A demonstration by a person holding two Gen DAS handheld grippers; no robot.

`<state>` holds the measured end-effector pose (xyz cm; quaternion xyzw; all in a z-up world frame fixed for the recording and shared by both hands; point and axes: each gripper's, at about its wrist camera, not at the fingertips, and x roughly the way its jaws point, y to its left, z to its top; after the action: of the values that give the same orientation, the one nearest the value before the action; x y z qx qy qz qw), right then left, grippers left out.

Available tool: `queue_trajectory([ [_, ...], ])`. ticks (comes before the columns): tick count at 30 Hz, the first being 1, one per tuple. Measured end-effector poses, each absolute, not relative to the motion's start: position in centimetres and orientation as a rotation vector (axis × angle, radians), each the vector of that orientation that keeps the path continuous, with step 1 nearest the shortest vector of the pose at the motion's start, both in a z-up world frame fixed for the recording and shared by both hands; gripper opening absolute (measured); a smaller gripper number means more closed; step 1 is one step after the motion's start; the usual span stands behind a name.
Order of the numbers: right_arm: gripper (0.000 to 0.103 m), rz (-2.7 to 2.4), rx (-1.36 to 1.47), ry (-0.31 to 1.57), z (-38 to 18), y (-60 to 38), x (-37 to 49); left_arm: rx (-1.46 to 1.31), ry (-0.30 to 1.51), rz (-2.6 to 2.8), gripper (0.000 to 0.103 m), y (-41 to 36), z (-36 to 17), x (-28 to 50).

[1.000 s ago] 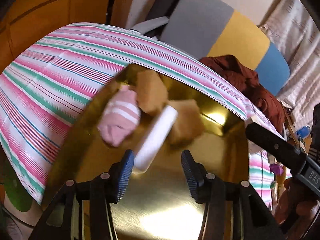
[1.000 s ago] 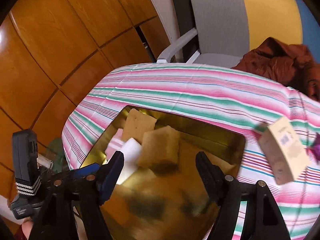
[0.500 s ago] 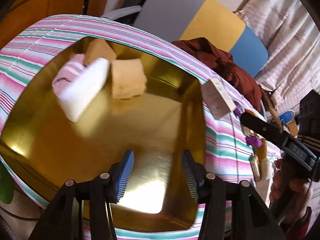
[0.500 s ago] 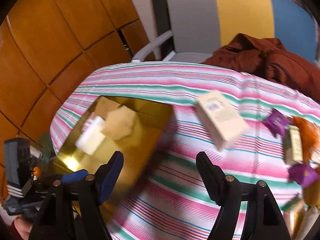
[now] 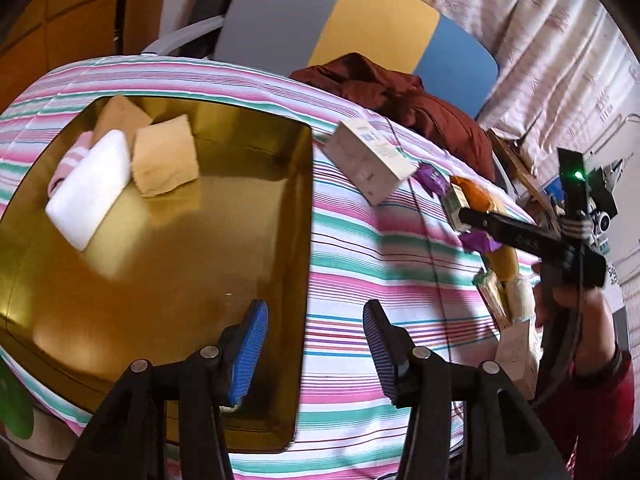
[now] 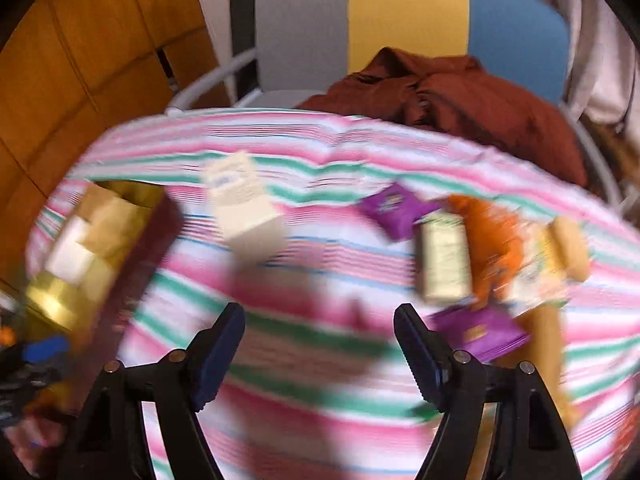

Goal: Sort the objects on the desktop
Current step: 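Grasp the small green-labelled box upright with the right tool, then grasp the beige barcode box with the left tool while the right holds the green box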

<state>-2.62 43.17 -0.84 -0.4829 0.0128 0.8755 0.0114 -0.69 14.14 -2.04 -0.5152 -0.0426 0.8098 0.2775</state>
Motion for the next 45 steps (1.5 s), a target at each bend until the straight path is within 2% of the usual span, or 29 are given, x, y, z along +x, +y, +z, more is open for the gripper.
queue_trajectory([
  [2, 0.074, 2.708, -1.476, 0.012, -1.0, 44.9, -2.9, -1.382, -0.104, 2.168, 0.05, 14.6, -2.1, -0.6],
  [7, 0.062, 2.673, -1.471, 0.084, -2.3, 47.7, -3.8, -1.389, -0.086, 2.151, 0.051, 16.0, -2.2, -0.5],
  [21, 0.059, 2.615, -1.587, 0.109, -5.5, 49.2, -7.8, -1.304, -0.017, 2.238, 0.054, 18.6, 0.2, -0.6],
  [26, 0.044, 2.577, -1.639, 0.291, -6.7, 50.3, -7.8, -1.302, 0.0, 2.218, 0.054, 21.5, 0.7, -2.1],
  [29, 0.033, 2.555, -1.635, 0.305, -6.7, 50.5, -7.6, -1.317, 0.006, 2.207, 0.054, 23.6, 0.4, -3.2],
  [38, 0.031, 2.509, -1.632, 0.237, -6.7, 49.8, -7.3, -1.425, -0.106, 2.197, 0.055, 28.2, -1.5, -8.0],
  [45, 0.031, 2.51, -1.627, 0.256, -6.8, 49.8, -7.5, -1.542, -0.056, 2.274, 0.055, 30.3, -3.4, -11.4],
])
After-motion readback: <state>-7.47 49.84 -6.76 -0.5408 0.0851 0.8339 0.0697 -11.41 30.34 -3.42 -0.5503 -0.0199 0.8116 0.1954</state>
